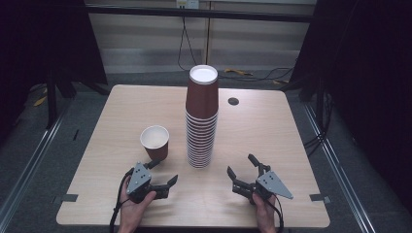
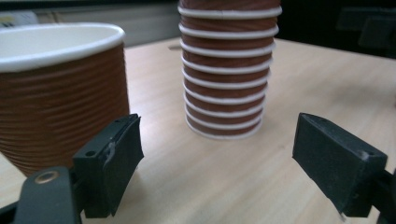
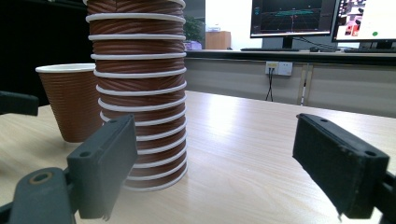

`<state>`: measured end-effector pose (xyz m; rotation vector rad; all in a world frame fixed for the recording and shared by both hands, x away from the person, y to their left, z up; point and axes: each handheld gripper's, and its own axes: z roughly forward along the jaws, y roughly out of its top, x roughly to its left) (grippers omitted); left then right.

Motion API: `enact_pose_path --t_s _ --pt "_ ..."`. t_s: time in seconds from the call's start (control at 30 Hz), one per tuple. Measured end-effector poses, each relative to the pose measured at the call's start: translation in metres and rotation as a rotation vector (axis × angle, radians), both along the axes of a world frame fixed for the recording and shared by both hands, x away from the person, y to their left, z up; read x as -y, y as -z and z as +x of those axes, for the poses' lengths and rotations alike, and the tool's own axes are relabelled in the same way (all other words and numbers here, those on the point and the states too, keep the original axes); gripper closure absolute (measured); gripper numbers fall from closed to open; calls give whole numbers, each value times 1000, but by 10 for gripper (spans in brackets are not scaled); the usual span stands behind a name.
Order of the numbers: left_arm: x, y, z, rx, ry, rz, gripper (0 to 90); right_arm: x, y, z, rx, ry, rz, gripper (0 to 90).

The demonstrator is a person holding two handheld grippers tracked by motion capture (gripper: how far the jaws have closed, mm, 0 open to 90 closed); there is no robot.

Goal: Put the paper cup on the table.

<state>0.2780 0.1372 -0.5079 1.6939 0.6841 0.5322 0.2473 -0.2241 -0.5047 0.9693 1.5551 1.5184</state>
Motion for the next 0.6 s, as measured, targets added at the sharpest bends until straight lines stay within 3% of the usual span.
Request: enact_pose_path --t_s 0.1,0.13,0.27,0.37,0.4,0.47,0.5,0.57,0.6 --pt "1 1 -3 4 7 -71 155 0 0 0 0 0 0 135" --pt "1 1 -3 18 19 -50 156 0 0 0 0 0 0 135" --pt "1 1 -3 42 33 -63 156 0 0 0 0 0 0 135" --pt "-3 4 -5 56 28 -136 158 0 0 0 0 1 0 135" --pt "-5 4 -5 87 25 -126 158 0 0 0 -1 1 0 136" --pt "-3 5 -10 95 25 -147 158 0 0 0 -5 6 0 137" --pt "-5 5 -10 125 30 -129 158 0 0 0 -4 6 0 137" --pt "-7 7 -13 129 8 -181 158 0 0 0 -6 8 -3 137" --pt "-7 7 -13 136 2 -175 158 0 0 0 -5 13 -2 137"
